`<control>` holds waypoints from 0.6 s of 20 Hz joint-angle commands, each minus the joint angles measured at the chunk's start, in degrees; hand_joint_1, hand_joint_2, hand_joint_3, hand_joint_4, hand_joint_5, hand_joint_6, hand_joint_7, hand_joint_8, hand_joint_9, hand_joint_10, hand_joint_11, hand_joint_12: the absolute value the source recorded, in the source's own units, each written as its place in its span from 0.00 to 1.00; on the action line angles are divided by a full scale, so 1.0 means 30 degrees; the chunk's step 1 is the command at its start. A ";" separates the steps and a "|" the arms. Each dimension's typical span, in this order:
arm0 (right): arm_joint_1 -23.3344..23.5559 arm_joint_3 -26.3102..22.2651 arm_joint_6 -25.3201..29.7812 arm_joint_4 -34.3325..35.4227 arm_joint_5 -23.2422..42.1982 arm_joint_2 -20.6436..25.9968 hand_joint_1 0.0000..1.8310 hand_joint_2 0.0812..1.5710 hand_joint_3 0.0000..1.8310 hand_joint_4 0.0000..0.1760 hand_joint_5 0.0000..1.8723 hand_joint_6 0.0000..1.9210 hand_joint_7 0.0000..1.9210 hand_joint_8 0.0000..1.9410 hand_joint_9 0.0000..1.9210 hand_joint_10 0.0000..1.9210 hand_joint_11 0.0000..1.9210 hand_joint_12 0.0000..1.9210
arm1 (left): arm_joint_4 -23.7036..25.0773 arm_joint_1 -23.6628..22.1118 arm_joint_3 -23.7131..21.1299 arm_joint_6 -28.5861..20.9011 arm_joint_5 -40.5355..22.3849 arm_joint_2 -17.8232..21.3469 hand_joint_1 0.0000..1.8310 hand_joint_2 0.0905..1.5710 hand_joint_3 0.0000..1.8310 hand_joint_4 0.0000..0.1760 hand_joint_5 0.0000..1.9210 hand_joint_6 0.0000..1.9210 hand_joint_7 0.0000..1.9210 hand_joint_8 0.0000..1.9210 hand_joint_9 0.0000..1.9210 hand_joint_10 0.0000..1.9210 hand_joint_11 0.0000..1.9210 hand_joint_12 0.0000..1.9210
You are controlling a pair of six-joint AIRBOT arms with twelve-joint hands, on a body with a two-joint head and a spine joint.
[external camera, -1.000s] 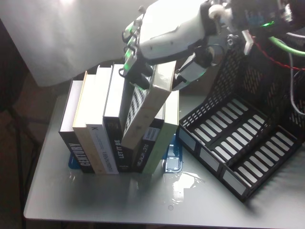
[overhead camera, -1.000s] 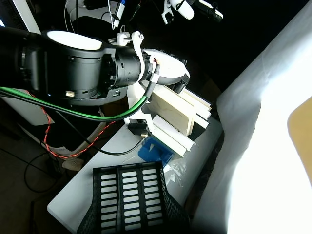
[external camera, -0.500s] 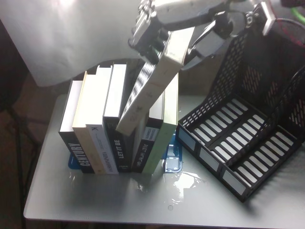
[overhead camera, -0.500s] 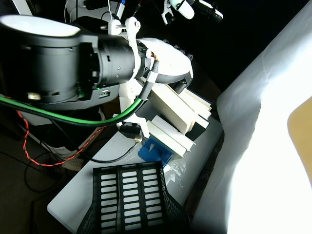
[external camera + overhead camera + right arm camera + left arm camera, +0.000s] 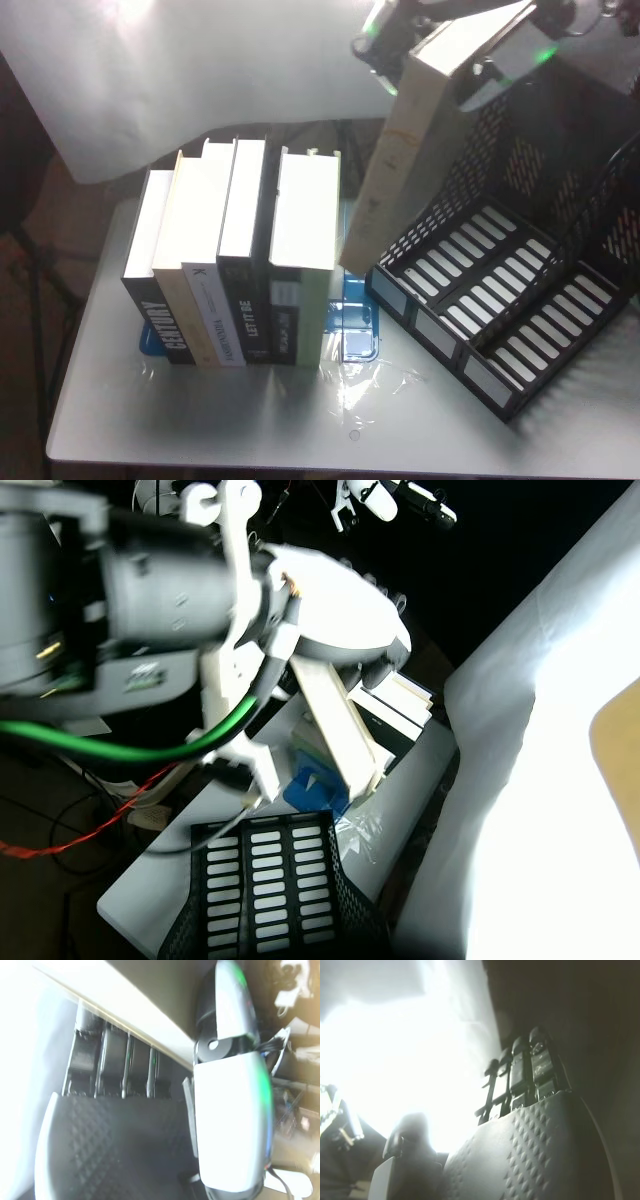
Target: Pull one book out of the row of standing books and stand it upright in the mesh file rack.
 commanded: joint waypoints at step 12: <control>0.1258 -0.0586 0.1900 -0.2031 -0.2035 0.1720 0.74 0.74 0.00 0.00 0.41 0.66 0.43 0.64 0.42 0.74 0.25 0.88 | -0.0346 -0.0135 0.0116 -0.0066 -0.2111 0.0275 0.01 0.87 0.00 0.00 0.00 0.00 0.00 0.00 0.00 0.00 0.00 0.00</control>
